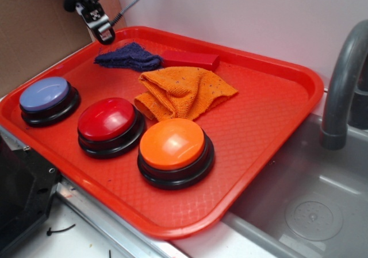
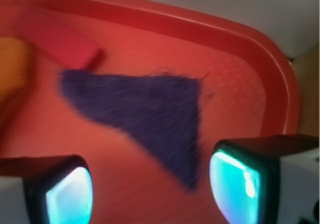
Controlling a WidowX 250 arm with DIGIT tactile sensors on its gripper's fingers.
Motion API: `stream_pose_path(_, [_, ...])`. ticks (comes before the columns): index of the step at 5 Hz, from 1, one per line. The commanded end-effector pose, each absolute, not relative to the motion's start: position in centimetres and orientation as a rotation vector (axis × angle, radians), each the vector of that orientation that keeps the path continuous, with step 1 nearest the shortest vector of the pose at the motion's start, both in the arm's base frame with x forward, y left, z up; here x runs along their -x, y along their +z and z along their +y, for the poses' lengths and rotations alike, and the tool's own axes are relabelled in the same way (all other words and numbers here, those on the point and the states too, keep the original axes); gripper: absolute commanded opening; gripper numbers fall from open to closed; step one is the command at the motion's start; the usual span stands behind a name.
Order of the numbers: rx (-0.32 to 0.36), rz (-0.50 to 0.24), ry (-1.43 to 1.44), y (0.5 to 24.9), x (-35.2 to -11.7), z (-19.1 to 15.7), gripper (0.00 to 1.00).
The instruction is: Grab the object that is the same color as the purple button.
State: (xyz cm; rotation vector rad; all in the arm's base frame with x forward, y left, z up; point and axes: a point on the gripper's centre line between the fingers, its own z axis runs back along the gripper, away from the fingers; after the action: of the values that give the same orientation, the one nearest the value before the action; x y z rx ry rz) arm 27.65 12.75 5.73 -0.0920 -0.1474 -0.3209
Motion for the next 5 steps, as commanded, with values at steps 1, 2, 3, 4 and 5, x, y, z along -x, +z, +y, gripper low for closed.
stream_pose_path(1, [0.107,-0.118,-0.410,3.0,-30.0,12.7,1.00])
stream_pose_path(2, [0.190,-0.107,-0.476,1.8,-28.9,12.2,1.00])
stream_pose_path(3, [0.200,-0.086,-0.483,0.8,-28.4,12.5,0.98])
stream_pose_path(4, [0.184,-0.096,-0.475,1.0,-28.4,12.5,0.00])
stream_pose_path(5, [0.168,-0.105,-0.467,1.6,-28.4,12.3,0.00])
